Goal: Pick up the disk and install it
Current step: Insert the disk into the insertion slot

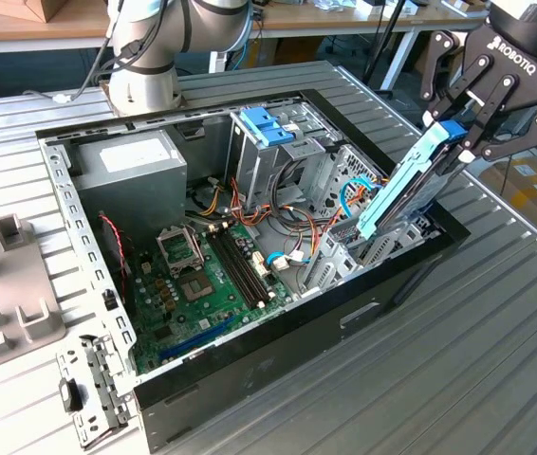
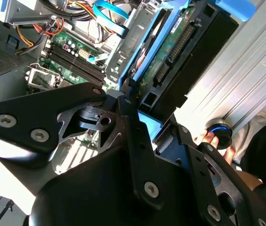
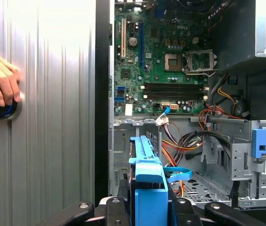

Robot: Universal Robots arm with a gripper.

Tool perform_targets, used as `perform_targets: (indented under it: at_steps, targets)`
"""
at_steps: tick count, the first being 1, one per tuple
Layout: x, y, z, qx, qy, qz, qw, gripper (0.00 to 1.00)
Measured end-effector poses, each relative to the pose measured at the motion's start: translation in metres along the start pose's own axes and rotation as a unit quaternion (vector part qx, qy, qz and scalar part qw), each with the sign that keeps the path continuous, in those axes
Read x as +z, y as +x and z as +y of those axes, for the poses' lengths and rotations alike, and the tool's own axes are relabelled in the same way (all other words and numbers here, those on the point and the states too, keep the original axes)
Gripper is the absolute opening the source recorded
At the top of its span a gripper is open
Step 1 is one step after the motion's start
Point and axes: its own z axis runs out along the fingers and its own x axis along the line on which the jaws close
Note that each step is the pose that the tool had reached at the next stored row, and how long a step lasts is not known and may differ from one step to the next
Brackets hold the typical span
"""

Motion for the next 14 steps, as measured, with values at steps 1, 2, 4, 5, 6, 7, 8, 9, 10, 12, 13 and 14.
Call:
perform_targets:
  at_steps: [1,2,4,5,6,7,8,9,10,12,13,14]
  targets:
    - [0.0001,-0.0002,0.0000,0.000,0.0000,0.0000,1.00000,0.37]
    - [0.0000,-0.0007,0.0000,0.000,0.0000,0.0001,1.00000,0.37]
    - [0.0004,-0.0013,0.0000,0.000,0.0000,0.0000,1.00000,0.37]
    - [0.0006,-0.0013,0.0000,0.000,0.0000,-0.0001,1.00000,0.37]
    - [0.0007,-0.0013,0.0000,0.000,0.0000,0.0000,1.00000,0.37]
    - [0.0008,-0.0014,0.0000,0.000,0.0000,0.0001,1.00000,0.37]
    - [0.0009,-0.0014,0.0000,0.000,0.0000,0.0001,1.00000,0.37]
    - [0.0011,-0.0014,0.0001,0.000,0.0000,0.0001,1.00000,0.37]
    - [0.0013,-0.0014,0.0000,0.000,0.0000,0.0001,1.00000,0.37]
    - [0.0017,-0.0014,0.0000,0.000,0.0000,0.0000,1.00000,0.37]
    - [0.0020,-0.0013,0.0000,0.000,0.0000,0.0000,1.00000,0.37]
    - [0.0024,-0.0013,0.0000,0.000,0.0000,0.0000,1.00000,0.37]
